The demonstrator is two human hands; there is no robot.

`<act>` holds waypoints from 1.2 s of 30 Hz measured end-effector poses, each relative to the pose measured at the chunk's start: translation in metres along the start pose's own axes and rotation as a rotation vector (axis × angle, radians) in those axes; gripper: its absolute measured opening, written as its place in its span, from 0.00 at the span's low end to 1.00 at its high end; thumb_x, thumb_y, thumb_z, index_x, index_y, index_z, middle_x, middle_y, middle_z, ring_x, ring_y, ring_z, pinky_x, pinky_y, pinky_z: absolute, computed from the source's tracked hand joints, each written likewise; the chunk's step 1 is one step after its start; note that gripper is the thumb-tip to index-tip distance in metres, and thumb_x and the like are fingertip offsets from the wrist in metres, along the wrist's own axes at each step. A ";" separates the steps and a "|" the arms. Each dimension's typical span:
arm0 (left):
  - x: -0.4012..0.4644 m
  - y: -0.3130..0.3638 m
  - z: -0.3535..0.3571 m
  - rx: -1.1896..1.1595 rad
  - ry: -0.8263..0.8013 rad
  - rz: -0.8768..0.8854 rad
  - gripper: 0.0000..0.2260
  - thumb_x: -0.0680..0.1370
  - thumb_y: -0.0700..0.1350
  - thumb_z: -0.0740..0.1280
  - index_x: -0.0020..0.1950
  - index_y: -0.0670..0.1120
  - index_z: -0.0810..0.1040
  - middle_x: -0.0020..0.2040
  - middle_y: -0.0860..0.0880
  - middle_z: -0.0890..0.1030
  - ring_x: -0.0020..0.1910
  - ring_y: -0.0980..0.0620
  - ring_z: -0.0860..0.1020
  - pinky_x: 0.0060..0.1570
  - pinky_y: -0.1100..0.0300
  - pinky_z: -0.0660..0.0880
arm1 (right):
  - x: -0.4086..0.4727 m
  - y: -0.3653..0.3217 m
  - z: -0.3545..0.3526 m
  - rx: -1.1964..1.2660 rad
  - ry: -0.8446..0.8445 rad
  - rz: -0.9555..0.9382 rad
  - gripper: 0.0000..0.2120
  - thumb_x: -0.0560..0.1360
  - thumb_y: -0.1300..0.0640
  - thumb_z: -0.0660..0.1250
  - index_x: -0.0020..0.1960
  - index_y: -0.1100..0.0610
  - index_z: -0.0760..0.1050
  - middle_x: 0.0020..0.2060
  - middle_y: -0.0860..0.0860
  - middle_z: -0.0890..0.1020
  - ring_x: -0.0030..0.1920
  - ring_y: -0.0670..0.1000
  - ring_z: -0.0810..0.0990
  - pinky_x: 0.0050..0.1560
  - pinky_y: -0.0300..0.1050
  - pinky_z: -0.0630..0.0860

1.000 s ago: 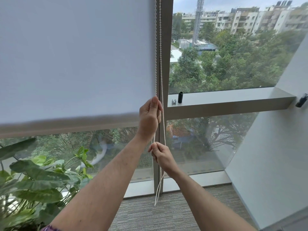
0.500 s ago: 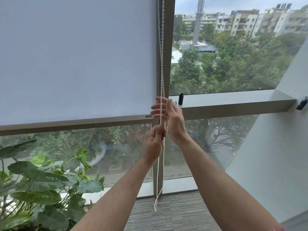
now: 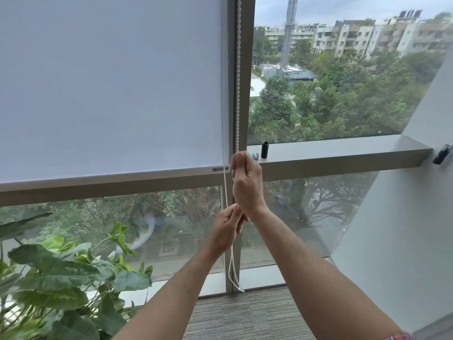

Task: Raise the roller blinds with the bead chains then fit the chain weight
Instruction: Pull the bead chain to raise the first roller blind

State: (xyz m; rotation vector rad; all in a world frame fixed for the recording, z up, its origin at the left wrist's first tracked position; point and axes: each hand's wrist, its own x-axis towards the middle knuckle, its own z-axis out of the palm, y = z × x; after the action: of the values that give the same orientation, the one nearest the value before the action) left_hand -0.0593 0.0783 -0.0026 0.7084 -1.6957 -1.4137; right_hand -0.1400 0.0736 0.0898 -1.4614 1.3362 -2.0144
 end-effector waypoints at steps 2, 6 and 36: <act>0.002 -0.004 -0.009 0.091 -0.045 -0.023 0.21 0.82 0.56 0.58 0.36 0.44 0.77 0.30 0.53 0.76 0.31 0.54 0.71 0.34 0.56 0.68 | -0.009 0.010 -0.001 -0.038 -0.006 0.023 0.16 0.83 0.55 0.55 0.37 0.49 0.68 0.29 0.43 0.70 0.29 0.40 0.69 0.32 0.34 0.66; 0.012 -0.002 -0.026 0.200 -0.014 -0.062 0.27 0.76 0.57 0.57 0.44 0.33 0.79 0.41 0.41 0.81 0.43 0.49 0.76 0.47 0.38 0.76 | -0.034 0.034 -0.004 -0.109 -0.034 0.085 0.16 0.83 0.56 0.56 0.37 0.53 0.69 0.29 0.44 0.70 0.29 0.42 0.67 0.31 0.38 0.65; 0.025 0.019 0.002 -0.245 0.231 0.095 0.16 0.81 0.46 0.59 0.35 0.51 0.78 0.23 0.56 0.66 0.20 0.58 0.61 0.21 0.65 0.60 | -0.010 0.031 -0.046 0.092 -0.309 0.443 0.18 0.82 0.46 0.58 0.61 0.55 0.80 0.56 0.54 0.85 0.59 0.52 0.83 0.58 0.48 0.76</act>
State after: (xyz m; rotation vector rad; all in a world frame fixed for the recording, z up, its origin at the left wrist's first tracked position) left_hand -0.0726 0.0624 0.0216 0.6194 -1.3339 -1.3856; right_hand -0.1828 0.0877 0.0568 -1.2395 1.2776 -1.4842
